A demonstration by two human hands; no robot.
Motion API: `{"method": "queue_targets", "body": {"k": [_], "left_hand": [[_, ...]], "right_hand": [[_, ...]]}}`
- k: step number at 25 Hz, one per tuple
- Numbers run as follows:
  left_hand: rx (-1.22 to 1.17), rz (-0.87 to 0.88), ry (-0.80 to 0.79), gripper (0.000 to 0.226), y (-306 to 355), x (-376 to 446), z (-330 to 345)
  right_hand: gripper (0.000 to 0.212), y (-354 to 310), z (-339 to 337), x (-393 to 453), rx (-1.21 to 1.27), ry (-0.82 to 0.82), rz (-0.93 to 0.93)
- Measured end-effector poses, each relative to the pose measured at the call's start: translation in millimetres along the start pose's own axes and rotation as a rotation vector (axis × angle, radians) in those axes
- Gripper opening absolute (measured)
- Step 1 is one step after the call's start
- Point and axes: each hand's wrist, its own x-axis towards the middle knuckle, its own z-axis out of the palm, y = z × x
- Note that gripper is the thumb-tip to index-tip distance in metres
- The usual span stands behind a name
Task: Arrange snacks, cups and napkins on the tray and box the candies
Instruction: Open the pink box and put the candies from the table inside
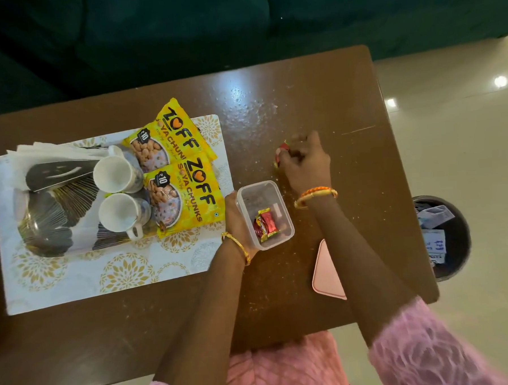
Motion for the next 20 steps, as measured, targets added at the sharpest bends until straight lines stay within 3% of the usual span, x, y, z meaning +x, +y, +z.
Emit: {"method": "queue_targets", "body": {"k": [2,5,7,10,13,15,17,18,20], "left_hand": [[-0.020,-0.067,-0.035,0.051,1.5,-5.9,3.5],[0.035,-0.124,-0.088,0.072,-1.0,-3.3,2.0],[0.064,-0.132,-0.109,0.073,-3.1,-4.5,3.0],[0.043,-0.128,-0.149,0.065,-9.5,-3.4,-0.8],[0.107,-0.143,-0.081,0.058,-13.0,-3.1,-7.2],[0.126,-0.170,-0.070,0.059,-15.8,-6.7,-11.7],[0.156,-0.194,-0.053,0.058,-18.7,-9.4,-16.6],[0.177,-0.209,-0.044,0.058,-20.3,-10.7,-19.4],[0.220,-0.229,-0.025,0.058,-24.6,-10.8,-26.8]], "right_hand": [[0.016,-3.5,-13.9,-39.6,0.076,-0.048,-0.022],[0.015,-6.3,-23.2,-80.2,-0.031,-0.127,-0.128],[0.018,-8.5,-22.4,-89.1,-0.088,-0.125,-0.156],[0.012,-1.4,-30.5,-92.9,-0.054,-0.052,-0.116],[0.007,29.2,-55.1,-100.1,-0.062,0.186,0.087],[0.023,56.1,-68.2,-109.7,-0.254,0.269,0.297],[0.062,78.4,-66.8,-124.5,-0.470,0.171,0.484],[0.077,85.1,-61.3,-132.6,-0.536,0.125,0.529],[0.085,94.0,-47.6,-142.0,-0.618,0.109,0.517]]}}
